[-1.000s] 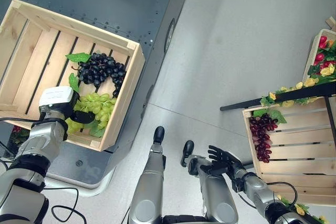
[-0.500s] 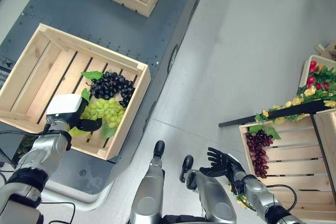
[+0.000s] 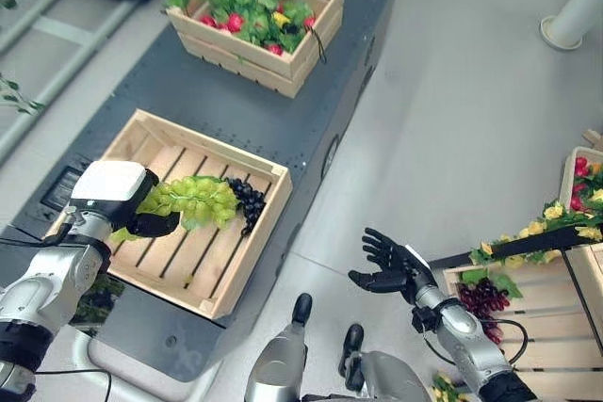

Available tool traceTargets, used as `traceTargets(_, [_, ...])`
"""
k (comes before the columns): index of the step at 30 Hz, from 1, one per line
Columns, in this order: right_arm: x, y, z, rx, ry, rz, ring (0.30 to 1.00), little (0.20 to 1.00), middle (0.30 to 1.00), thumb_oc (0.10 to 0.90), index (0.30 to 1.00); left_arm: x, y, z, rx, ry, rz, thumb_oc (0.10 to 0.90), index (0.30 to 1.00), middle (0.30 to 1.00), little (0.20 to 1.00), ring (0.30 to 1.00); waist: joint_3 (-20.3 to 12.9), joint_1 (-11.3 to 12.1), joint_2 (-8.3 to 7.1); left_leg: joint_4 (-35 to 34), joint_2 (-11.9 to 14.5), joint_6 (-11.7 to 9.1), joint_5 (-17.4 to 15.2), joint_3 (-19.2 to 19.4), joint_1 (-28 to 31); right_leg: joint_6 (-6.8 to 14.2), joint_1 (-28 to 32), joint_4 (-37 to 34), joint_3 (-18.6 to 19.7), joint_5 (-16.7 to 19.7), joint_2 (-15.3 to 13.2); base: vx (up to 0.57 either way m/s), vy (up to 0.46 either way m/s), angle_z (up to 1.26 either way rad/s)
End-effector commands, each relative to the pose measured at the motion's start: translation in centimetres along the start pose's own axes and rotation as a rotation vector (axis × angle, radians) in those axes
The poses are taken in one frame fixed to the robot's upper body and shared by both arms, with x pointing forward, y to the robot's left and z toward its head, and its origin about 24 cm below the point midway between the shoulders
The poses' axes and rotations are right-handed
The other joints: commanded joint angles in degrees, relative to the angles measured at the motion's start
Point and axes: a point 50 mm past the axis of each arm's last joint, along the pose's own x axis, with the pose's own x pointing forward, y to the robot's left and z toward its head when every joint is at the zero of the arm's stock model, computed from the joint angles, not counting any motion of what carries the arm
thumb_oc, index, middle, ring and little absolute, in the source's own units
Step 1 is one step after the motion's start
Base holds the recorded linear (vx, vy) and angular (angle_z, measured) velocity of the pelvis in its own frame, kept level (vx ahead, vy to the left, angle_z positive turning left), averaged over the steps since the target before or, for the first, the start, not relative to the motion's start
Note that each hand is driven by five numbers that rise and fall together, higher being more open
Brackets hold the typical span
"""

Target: Pick up the fruits from the basket on one side to the basket on the other side

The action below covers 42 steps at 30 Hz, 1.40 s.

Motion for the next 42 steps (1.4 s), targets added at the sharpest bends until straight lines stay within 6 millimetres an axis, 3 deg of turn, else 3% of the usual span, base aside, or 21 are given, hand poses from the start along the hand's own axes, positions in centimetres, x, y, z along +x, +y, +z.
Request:
traceTargets(1, [-0.2, 0.6, 5.0, -0.021, -0.287, 0.072, 0.900, 0.900, 0.900, 0.800, 0.900, 0.1, 3.9, -1.8, 0.152, -0.011, 0.090, 0.400, 0.300, 0.300, 0.300, 0.300, -8.46, -1.09, 2.04, -0.15, -4.07, 1.15, -5.71, -0.18, 1.26, 1.34, -1.01, -1.46, -0.50, 2.70, -0.45, 0.00, -0.085, -0.02])
traceTargets(6, [0.8, 2.9, 8.7, -0.024, -0.432, 0.188, 0.900, 0.900, 0.900, 0.800, 0.900, 1.0, 6.5, -0.9, 0.283, -0.087, 0.094, 0.400, 0.300, 0.300, 0.300, 0.300, -10.52, -0.05, 2.52, -1.06, -4.22, 1.04, -5.61, -0.17, 1.96, 2.01, 0.04, -4.19, -1.14, 4.00, -1.20, 0.00, -0.074, 0.01])
traceTargets(17, [3.5, 7.5, 13.4, -0.012, -0.499, 0.374, 0.900, 0.900, 0.900, 0.800, 0.900, 3.1, 9.7, 1.4, 0.355, -0.161, 0.077, 0.400, 0.300, 0.300, 0.300, 0.300, -13.49, 1.73, 2.86, -1.67, -3.82, 0.56, -5.49, 0.48, 2.45, 2.43, 1.31, -7.25, -2.00, 5.42, -2.03, -0.01, -0.050, 0.06])
traceTargets(21, [4.4, 8.7, 13.5, -0.019, -0.447, 0.397, 0.900, 0.900, 0.900, 0.800, 0.900, 3.7, 11.8, 1.4, 0.328, -0.147, 0.138, 0.400, 0.300, 0.300, 0.300, 0.300, -14.51, 2.38, 2.50, -1.19, -3.81, 0.71, -6.01, 0.90, 2.76, 2.40, 1.72, -7.32, -2.26, 5.27, -2.19, 0.01, -0.058, 0.01])
traceTargets(31, [6.3, 11.2, 13.4, 0.045, -0.390, 0.357, 0.900, 0.900, 0.900, 0.800, 0.900, 4.6, 14.6, 3.1, 0.297, -0.174, 0.235, 0.400, 0.300, 0.300, 0.300, 0.300, -15.64, 3.85, 2.65, -1.50, -4.03, 0.90, -6.15, -0.06, 3.52, 2.25, 2.51, -7.24, -3.14, 5.08, -2.33, 0.00, -0.047, 0.06])
traceTargets(42, [7.6, 12.0, 11.6, 0.027, -0.301, 0.271, 0.900, 0.900, 0.900, 0.800, 0.900, 5.3, 17.2, 5.4, 0.268, -0.225, 0.299, 0.400, 0.300, 0.300, 0.300, 0.300, -16.73, 4.60, 2.60, -1.98, -4.07, 0.83, -5.94, -0.71, 3.64, 2.28, 2.70, -7.54, -3.73, 5.16, -2.41, -0.01, -0.029, 0.05])
